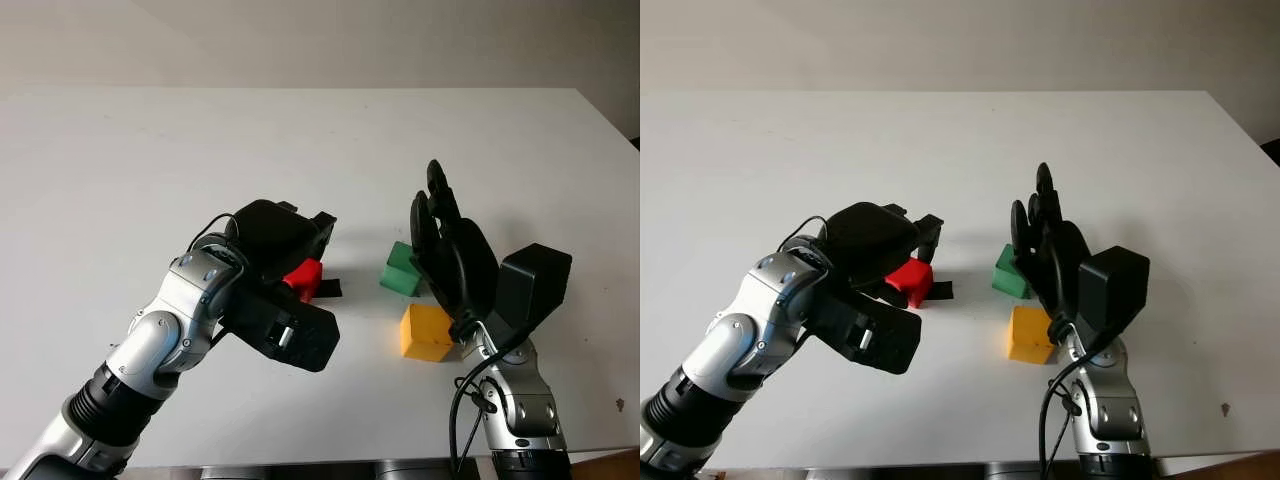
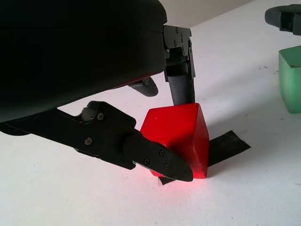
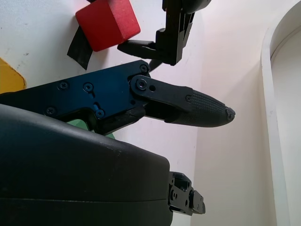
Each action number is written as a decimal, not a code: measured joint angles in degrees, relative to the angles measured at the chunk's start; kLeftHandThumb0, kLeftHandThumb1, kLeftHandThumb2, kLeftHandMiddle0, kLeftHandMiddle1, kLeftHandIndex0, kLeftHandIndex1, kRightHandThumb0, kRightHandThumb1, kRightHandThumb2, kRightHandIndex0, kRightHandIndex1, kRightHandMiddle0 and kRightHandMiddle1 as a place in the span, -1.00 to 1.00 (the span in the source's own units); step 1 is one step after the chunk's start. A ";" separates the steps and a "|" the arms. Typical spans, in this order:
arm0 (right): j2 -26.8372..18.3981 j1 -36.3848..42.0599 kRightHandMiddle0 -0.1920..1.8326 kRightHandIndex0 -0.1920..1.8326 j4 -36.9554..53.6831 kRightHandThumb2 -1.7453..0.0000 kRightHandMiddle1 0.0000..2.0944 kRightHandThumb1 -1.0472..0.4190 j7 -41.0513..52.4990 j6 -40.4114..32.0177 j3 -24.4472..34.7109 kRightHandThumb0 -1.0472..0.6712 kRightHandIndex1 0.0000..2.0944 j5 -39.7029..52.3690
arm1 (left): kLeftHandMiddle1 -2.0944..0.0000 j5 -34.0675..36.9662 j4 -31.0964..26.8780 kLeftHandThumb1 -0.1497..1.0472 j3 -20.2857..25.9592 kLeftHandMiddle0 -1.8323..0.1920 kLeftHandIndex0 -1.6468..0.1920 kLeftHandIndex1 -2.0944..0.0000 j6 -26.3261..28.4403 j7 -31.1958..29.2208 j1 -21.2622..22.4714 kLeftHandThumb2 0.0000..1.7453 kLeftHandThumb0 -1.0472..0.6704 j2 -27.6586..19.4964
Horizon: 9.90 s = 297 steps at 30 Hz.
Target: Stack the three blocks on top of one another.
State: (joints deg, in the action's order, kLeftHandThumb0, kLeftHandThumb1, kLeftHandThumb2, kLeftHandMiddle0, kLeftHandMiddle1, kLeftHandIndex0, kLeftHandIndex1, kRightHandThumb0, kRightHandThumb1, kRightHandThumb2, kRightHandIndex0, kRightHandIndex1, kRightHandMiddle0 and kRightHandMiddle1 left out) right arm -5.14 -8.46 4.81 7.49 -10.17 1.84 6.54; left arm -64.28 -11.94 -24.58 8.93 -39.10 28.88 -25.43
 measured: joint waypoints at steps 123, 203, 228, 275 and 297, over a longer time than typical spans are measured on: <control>-51.43 -17.59 -0.24 -0.69 -16.35 0.94 -0.94 -0.71 18.68 79.28 -10.04 -0.25 -0.95 -40.72 | 0.95 71.13 5.25 1.00 37.54 0.99 1.00 0.96 -8.71 29.39 -24.63 -0.21 -0.64 14.02; -22.00 -55.10 -0.51 -0.62 -33.58 0.93 0.53 -0.88 41.34 27.87 -24.19 -0.18 -0.96 -29.48 | 0.99 71.67 2.76 1.00 35.40 1.00 1.00 1.00 -6.61 31.23 -26.33 -0.23 -0.66 14.90; -18.09 -56.38 -0.56 -0.65 -41.46 0.94 0.64 -0.90 38.67 32.29 -26.75 -0.20 -0.95 -33.41 | 0.98 71.74 2.68 1.00 35.03 1.00 1.00 0.99 -6.34 31.41 -26.44 -0.23 -0.63 14.89; -17.69 -56.52 -0.54 -0.65 -43.09 0.94 0.58 -0.89 41.47 32.03 -27.61 -0.17 -0.95 -34.32 | 0.95 71.58 2.18 1.00 34.52 0.99 1.00 0.97 -7.24 32.45 -27.58 -0.25 -0.63 15.31; -17.99 -56.52 -0.70 -0.74 -42.95 0.94 0.40 -0.89 43.36 29.05 -27.63 -0.25 -0.98 -33.48 | 0.95 71.64 2.14 1.00 34.50 1.00 1.00 0.98 -7.26 32.31 -27.90 -0.25 -0.62 15.33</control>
State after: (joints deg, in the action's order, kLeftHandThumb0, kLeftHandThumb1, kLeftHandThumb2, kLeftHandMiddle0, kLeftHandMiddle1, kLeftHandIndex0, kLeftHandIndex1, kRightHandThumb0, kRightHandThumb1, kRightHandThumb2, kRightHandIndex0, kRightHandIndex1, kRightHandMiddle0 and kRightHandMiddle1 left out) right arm -23.13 -64.98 -38.14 50.86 18.88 -25.79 -26.95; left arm 7.36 -9.79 9.93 1.67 -6.79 0.98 -10.11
